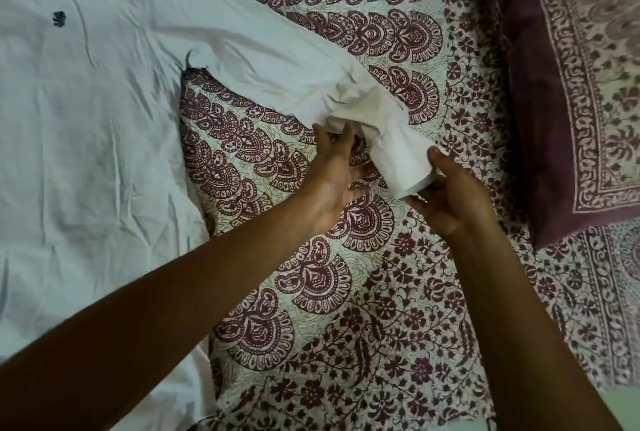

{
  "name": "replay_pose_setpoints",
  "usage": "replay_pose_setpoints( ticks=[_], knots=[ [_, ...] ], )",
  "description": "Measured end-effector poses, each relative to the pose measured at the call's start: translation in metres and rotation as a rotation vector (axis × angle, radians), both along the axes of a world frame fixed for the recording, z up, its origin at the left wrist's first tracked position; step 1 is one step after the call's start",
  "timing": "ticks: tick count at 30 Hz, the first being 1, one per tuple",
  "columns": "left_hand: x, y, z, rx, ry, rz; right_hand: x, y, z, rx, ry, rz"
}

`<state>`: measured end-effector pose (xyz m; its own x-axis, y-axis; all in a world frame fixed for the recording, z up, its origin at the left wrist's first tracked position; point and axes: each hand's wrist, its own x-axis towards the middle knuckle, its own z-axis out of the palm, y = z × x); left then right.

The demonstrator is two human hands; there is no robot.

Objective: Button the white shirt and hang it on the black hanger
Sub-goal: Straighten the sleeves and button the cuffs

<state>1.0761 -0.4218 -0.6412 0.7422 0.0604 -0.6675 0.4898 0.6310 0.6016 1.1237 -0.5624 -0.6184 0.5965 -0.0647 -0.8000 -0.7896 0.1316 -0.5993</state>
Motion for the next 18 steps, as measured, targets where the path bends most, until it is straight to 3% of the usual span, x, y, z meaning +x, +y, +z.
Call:
replay_pose_setpoints(
  ticks=[5, 12, 18],
  knots=[
    [0.009, -0.014, -0.003, 0.031, 0.166, 0.036, -0.003, -0.006, 0.001, -0.165, -0.122, 0.24],
    [0.021, -0.048, -0.006, 0.265, 0.225, 0.222, 0.017, -0.022, -0.008, -0.251, -0.375, 0.161],
    [0.029, -0.062, -0.009, 0.079, 0.227, -0.104, 0.059, -0.045, -0.034, -0.547, -0.512, 0.079]
  ],
)
